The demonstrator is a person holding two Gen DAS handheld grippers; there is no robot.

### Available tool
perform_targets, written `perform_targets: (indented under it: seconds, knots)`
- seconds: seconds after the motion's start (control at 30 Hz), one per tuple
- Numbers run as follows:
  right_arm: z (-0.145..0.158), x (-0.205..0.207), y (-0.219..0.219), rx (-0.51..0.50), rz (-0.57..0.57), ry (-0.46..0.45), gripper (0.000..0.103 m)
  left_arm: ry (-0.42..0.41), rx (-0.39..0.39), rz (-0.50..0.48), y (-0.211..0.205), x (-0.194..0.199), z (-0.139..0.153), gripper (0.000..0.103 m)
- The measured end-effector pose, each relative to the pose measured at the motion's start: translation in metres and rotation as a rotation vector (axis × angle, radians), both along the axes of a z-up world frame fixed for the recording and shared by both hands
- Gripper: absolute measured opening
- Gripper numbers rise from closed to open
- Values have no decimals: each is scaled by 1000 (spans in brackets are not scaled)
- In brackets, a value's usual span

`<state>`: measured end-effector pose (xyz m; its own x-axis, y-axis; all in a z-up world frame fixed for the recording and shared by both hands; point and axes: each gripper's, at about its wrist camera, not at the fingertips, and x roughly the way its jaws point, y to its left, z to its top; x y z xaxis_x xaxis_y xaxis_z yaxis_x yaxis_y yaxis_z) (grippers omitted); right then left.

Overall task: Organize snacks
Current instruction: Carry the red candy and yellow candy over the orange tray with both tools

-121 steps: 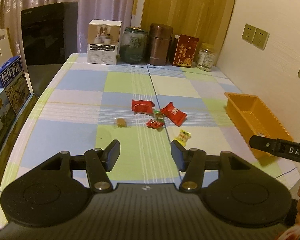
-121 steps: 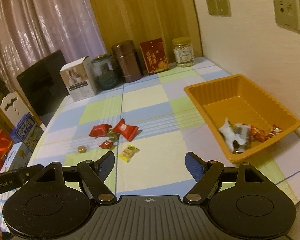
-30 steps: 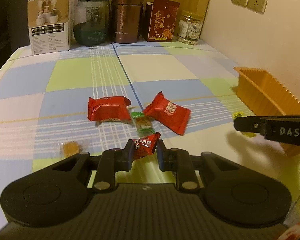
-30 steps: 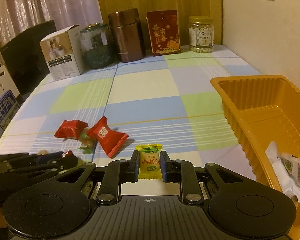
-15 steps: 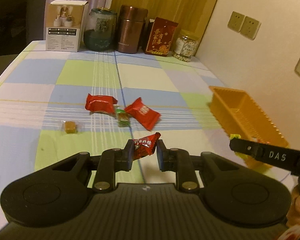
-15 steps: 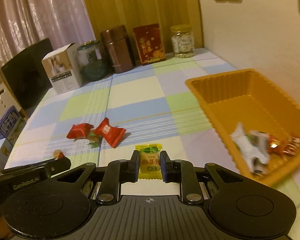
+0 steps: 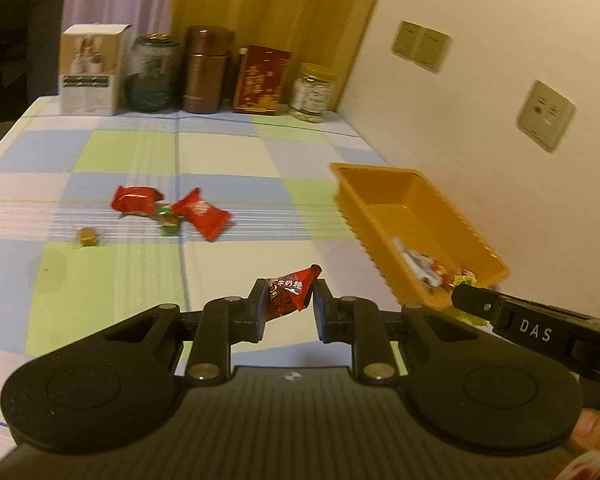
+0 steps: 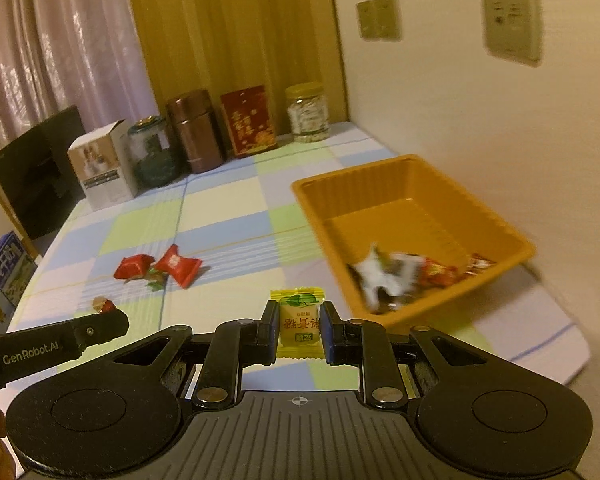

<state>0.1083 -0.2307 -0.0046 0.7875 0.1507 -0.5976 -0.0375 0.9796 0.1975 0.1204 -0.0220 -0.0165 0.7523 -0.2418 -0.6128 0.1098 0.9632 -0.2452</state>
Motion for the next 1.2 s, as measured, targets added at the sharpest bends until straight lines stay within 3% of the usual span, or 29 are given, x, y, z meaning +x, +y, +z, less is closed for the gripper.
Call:
perform_targets:
  seconds: [0.67,1.2]
  knots:
    - [8,-27,-85,13,-141,-18,22,-31,32,-170,-89,0,23,21]
    - [16,23,-124,37,-151,-34,22,-4,45,-250,-146,58,11,21]
